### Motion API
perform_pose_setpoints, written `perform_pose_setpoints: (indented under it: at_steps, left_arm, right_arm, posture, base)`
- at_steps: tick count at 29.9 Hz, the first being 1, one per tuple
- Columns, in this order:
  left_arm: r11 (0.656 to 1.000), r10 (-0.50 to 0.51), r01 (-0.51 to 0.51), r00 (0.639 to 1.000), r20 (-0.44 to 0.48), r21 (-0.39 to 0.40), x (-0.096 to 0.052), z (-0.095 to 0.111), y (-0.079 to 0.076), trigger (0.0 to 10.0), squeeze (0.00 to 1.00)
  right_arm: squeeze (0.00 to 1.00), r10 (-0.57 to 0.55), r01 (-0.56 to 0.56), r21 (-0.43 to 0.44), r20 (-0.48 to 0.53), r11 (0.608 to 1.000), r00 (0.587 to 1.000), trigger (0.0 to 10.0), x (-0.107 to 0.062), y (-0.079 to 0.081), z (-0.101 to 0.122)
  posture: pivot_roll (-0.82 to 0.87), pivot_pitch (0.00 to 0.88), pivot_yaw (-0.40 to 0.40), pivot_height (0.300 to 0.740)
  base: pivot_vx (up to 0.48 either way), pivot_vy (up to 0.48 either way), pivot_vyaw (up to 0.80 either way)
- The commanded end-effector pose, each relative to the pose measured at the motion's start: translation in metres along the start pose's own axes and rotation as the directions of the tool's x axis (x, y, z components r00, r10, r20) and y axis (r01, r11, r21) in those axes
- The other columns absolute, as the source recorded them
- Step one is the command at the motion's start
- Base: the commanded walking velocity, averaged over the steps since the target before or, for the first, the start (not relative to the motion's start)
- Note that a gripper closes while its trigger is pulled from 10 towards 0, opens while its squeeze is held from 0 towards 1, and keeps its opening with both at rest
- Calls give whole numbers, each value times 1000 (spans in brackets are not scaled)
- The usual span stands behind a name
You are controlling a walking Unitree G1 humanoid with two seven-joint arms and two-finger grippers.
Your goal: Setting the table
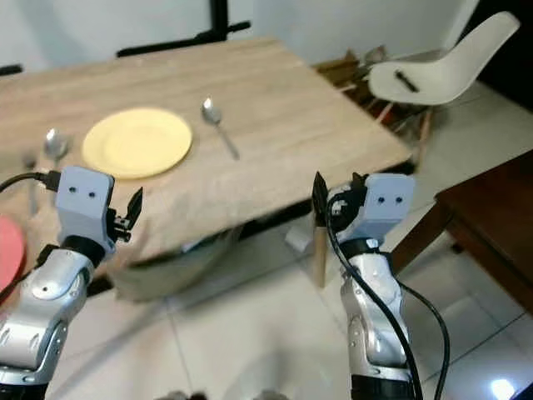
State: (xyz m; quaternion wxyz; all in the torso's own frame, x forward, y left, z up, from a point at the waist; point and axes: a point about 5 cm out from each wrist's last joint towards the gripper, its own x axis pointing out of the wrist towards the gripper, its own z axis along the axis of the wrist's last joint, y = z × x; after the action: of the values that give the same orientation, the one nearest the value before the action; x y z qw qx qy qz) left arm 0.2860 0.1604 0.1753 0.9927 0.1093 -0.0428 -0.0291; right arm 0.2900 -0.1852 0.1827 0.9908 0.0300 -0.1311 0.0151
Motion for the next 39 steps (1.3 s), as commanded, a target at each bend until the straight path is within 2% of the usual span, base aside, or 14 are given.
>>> perform_pose_setpoints:
  at_steps: [1,39]
  left_arm:
    - [1000,-3,3,1000,-6,12,-1,-2,-1,10000,0]
    - [1000,-11,11,1000,-6,-1,0,-4,-5,10000,0]
  right_arm:
    - [0,-13,13,-5,-7,1000,1000,10000,-2,-5,-1]
    - [0,-16,16,-15,-18,1000,1000,10000,-3,-6,-3]
  posture:
    - [-116,38,71,740]
    - [-127,34,69,740]
  base:
    - [-461,0,0]
    - [-447,0,0]
